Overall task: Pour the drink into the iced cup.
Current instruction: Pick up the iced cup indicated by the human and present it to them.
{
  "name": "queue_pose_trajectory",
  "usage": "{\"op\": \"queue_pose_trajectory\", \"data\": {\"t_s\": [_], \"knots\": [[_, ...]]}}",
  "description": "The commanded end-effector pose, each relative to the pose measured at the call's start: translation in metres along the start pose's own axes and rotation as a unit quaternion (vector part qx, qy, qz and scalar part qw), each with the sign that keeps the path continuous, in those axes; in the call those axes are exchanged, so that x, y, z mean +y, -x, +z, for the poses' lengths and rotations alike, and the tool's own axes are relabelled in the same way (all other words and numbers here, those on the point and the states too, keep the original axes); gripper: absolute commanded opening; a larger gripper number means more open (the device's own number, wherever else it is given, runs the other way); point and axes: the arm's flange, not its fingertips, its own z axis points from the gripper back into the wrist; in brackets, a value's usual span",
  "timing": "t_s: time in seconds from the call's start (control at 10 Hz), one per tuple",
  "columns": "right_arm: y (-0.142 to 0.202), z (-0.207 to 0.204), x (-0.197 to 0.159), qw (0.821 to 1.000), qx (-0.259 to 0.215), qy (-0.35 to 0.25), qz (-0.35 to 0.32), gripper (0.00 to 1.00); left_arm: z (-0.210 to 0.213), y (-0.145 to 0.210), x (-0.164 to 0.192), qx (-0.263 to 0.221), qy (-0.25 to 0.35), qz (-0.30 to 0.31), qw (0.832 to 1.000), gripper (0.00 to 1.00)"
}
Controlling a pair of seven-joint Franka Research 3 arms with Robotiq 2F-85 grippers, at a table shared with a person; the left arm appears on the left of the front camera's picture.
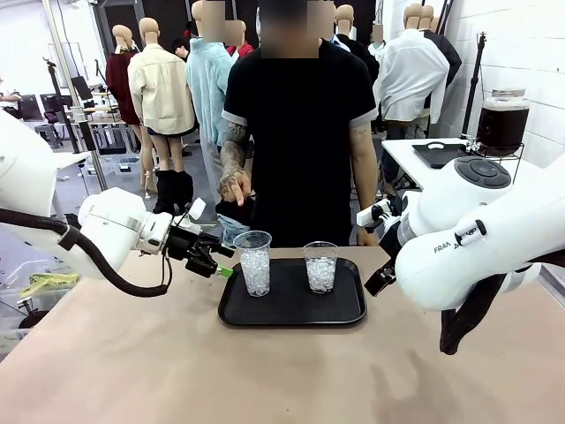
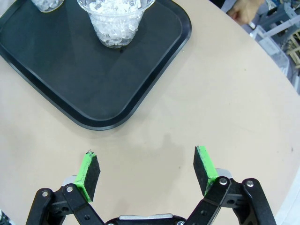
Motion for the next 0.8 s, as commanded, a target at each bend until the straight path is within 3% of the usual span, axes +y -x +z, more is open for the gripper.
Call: {"op": "queue_pose_trajectory", "data": {"t_s": [0.0, 0.7], "knots": [[0.0, 0.0, 0.0, 1.0, 0.0, 0.0, 0.0, 1.0, -0.009, 0.003, 0.013, -0.033, 0.003, 0.011, 0.999, 1.0], [0.0, 0.0, 0.0, 1.0, 0.0, 0.0, 0.0, 1.0, -0.034, 0.005, 0.022, -0.065, 0.03, 0.02, 0.997, 1.0]]}}
